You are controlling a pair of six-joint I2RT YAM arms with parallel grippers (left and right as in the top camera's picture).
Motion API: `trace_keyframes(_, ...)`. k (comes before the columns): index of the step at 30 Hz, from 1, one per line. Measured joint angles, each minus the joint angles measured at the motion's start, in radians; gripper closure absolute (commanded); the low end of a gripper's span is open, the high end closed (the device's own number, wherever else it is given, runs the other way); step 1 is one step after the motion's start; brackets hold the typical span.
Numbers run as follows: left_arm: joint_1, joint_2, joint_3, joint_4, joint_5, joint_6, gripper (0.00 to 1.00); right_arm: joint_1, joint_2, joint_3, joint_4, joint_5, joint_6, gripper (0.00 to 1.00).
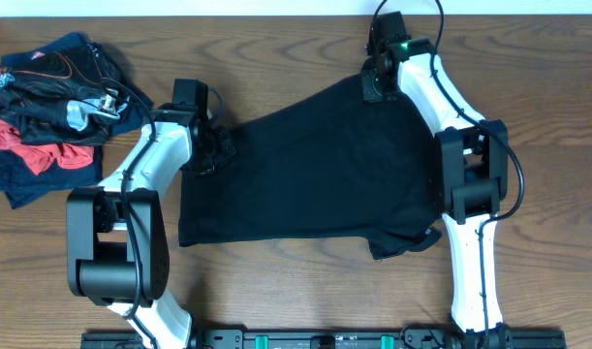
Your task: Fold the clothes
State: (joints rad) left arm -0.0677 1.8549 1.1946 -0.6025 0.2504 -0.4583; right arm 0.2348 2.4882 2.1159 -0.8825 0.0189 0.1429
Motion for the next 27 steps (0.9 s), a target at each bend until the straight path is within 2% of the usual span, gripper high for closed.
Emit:
trace_keyframes(13, 0.0, -0.049, 0.027, 0.004, -0.13, 0.014, 0.94, 0.004, 0.025, 0.23, -0.237, 0.059, 0.005, 0.99)
trace_keyframes(20, 0.0, -0.053, 0.044, 0.084, -0.168, 0.018, 0.94, -0.008, 0.025, 0.389, -0.363, 0.068, 0.005, 0.99)
trace_keyframes(27, 0.035, -0.053, 0.048, 0.122, -0.182, 0.019, 0.94, -0.038, 0.025, 0.435, -0.487, 0.068, 0.005, 0.99)
